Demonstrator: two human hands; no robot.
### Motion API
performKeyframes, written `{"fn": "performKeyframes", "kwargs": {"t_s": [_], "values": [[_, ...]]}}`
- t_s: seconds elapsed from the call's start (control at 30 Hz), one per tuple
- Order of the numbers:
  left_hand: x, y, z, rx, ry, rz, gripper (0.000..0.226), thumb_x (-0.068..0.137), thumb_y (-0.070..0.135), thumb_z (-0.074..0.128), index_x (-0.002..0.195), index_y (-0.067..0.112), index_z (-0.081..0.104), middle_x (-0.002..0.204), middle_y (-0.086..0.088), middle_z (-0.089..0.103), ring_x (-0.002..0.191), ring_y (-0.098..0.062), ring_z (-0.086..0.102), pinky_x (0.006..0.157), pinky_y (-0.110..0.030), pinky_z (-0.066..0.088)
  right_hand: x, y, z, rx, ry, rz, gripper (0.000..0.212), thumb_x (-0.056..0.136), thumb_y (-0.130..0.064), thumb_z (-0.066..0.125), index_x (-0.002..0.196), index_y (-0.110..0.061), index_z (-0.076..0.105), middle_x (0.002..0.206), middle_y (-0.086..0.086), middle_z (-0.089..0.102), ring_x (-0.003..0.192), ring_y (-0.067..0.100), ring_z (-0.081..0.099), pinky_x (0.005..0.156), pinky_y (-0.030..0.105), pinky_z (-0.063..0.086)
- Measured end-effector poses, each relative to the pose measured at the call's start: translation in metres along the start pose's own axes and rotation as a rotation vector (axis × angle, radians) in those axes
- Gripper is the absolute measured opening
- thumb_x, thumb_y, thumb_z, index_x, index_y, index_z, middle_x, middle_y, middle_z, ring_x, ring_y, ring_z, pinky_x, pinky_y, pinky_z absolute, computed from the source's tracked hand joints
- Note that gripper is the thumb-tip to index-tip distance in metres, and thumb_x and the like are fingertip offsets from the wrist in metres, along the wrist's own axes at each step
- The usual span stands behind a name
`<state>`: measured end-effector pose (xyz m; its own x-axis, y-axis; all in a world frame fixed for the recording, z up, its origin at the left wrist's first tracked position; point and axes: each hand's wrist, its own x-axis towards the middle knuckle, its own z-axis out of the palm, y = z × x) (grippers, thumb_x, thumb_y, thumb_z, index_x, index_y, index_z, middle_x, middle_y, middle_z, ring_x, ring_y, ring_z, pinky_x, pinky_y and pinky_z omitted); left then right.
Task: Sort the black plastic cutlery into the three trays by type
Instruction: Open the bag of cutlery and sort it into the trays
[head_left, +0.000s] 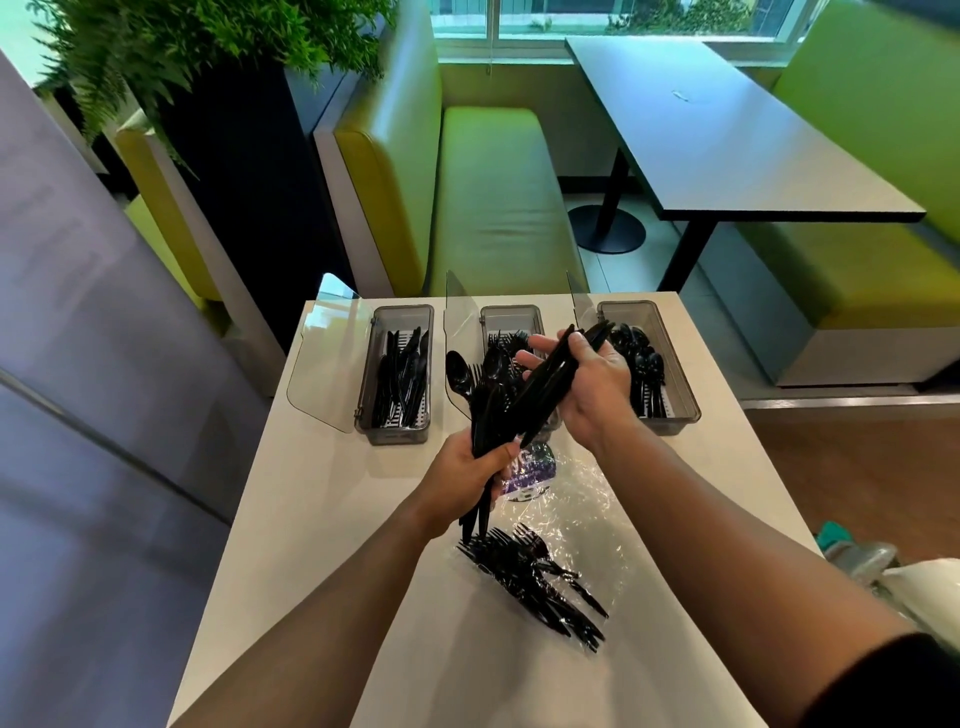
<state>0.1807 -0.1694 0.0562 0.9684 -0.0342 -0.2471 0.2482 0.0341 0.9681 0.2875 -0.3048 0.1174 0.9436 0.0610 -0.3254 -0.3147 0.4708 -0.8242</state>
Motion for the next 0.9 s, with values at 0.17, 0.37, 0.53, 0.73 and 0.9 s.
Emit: {"fn": "performKeyframes", "kwargs": {"t_s": [0.17,0.37,0.53,0.73,0.9], "values": [[0.0,-0.004,-0.002,0.022,0.002,0.003,0.025,0.101,0.014,0.058,0.099,-0.01,0.055,0.073,-0.018,0.051,0.051,-0.02,0.046,0.049,-0.031,0.043,0.007,-0.015,0.001,0.05,0.066,-0.046,0.011,0.109,-0.012,0.039,0.1,-0.009,0.046,0.086,0.023,0.072,0.087,0.044,0.071,0.087,0.059,0.054],[0.0,-0.006,0.0,0.024,-0.012,-0.019,0.015,0.1,0.011,0.059,0.088,0.004,0.056,0.065,-0.009,0.051,0.049,-0.019,0.045,0.048,-0.03,0.041,0.017,-0.027,0.0,0.11,0.103,-0.075,0.013,0.109,-0.015,0.04,0.114,-0.005,0.047,0.071,0.015,0.069,0.065,0.036,0.072,0.074,0.053,0.061],[0.0,-0.009,-0.004,0.039,0.007,-0.016,0.023,0.1,0.011,0.059,0.092,-0.011,0.054,0.065,-0.011,0.051,0.051,-0.023,0.044,0.047,-0.03,0.041,0.029,-0.047,-0.003,0.24,0.211,-0.114,0.017,0.109,-0.021,0.037,0.106,-0.01,0.05,0.067,0.011,0.061,0.055,0.027,0.061,0.058,0.038,0.057],[0.0,-0.009,-0.009,0.003,0.057,0.011,0.021,0.101,0.012,0.058,0.08,0.007,0.055,0.063,-0.008,0.053,0.05,-0.019,0.044,0.049,-0.029,0.041,0.03,-0.049,-0.011,0.126,0.26,-0.125,0.023,0.109,-0.019,0.036,0.09,-0.015,0.048,0.063,0.003,0.05,0.043,0.014,0.042,0.045,0.024,0.039],[0.003,-0.006,-0.012,-0.046,0.101,0.028,0.018,0.101,0.011,0.058,0.091,-0.003,0.056,0.067,-0.011,0.052,0.05,-0.017,0.045,0.049,-0.029,0.041,0.026,-0.018,-0.02,-0.019,0.134,-0.015,0.009,0.107,-0.014,0.043,0.102,-0.013,0.05,0.067,0.002,0.05,0.049,0.012,0.042,0.047,0.027,0.038]]}}
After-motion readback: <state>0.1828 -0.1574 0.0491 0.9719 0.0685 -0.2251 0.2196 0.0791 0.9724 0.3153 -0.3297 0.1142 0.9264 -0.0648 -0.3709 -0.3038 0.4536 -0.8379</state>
